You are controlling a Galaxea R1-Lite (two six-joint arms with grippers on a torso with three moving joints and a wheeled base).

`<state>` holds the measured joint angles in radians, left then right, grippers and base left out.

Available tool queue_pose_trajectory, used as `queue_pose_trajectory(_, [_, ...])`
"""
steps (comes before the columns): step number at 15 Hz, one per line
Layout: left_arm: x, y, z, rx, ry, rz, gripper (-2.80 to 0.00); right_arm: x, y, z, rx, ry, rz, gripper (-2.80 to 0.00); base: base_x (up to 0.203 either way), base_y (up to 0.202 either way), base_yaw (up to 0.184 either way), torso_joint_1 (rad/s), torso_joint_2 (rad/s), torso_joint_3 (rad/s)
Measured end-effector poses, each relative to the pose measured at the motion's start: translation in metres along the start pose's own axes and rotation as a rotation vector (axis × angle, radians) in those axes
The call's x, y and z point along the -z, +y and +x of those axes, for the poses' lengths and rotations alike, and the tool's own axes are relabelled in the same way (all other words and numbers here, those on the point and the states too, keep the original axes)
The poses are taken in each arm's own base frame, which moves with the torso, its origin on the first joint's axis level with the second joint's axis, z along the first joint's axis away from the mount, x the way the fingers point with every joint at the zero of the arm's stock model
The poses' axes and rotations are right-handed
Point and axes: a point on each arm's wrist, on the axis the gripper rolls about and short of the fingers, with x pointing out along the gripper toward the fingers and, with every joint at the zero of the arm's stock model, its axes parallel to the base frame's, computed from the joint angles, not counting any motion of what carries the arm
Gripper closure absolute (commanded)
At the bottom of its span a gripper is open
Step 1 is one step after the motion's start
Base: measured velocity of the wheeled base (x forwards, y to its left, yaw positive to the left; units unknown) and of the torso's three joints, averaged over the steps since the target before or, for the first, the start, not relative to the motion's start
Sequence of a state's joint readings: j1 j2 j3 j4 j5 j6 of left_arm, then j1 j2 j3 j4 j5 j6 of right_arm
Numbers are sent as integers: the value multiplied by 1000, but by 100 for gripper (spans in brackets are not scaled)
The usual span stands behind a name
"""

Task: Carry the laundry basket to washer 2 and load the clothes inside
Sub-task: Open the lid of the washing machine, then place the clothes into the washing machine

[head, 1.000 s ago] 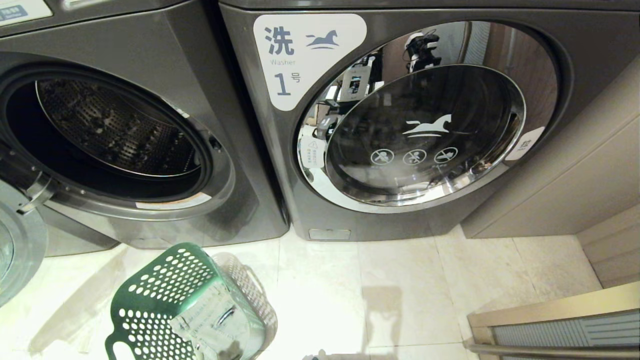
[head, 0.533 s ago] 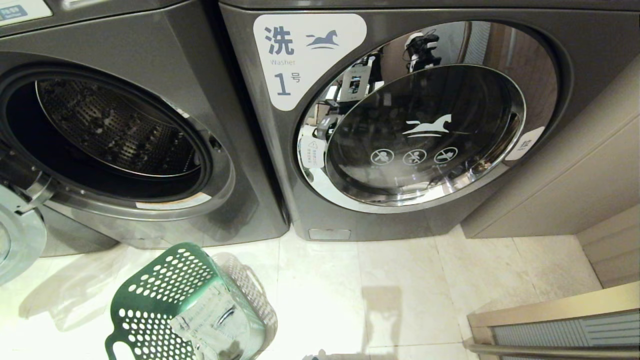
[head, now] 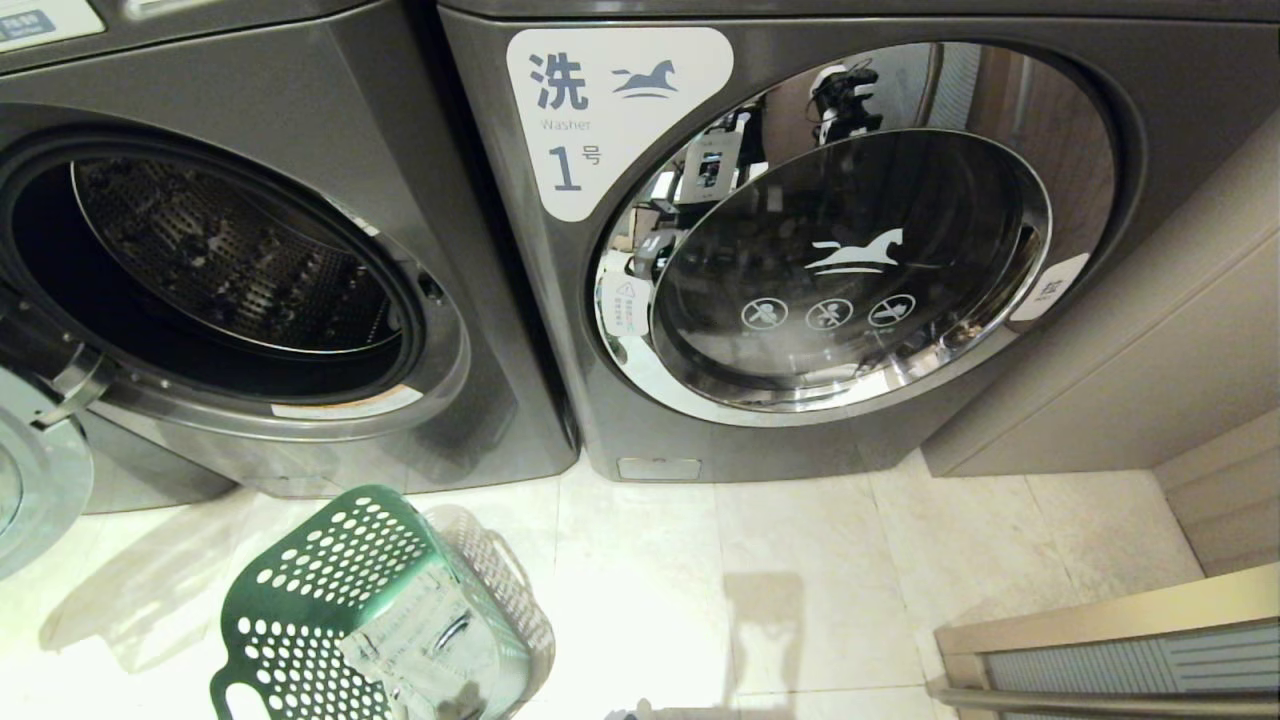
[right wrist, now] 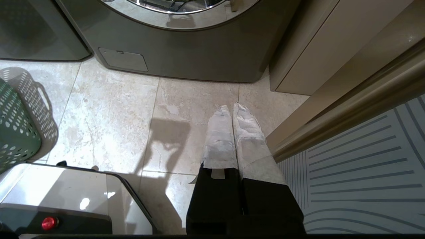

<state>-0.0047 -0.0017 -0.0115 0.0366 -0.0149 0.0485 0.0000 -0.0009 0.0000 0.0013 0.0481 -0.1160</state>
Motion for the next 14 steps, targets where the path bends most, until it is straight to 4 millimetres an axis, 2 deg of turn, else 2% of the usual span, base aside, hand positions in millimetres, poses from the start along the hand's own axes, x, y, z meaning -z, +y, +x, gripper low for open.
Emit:
queue_pose_trajectory(4, [0,0,0,0,0,1,0,0,0,0,1,1,0,0,-18,0,0,2,2,0])
queue_pose_trajectory(12, [0,0,0,0,1,3,0,0,0,0,0,2,-1,0,-188,0,2,1,1,4])
queue_pose_trajectory(14, [0,0,0,0,1,2,0,0,0,0,1,2,0,0,-64,0,1,-3,3,5])
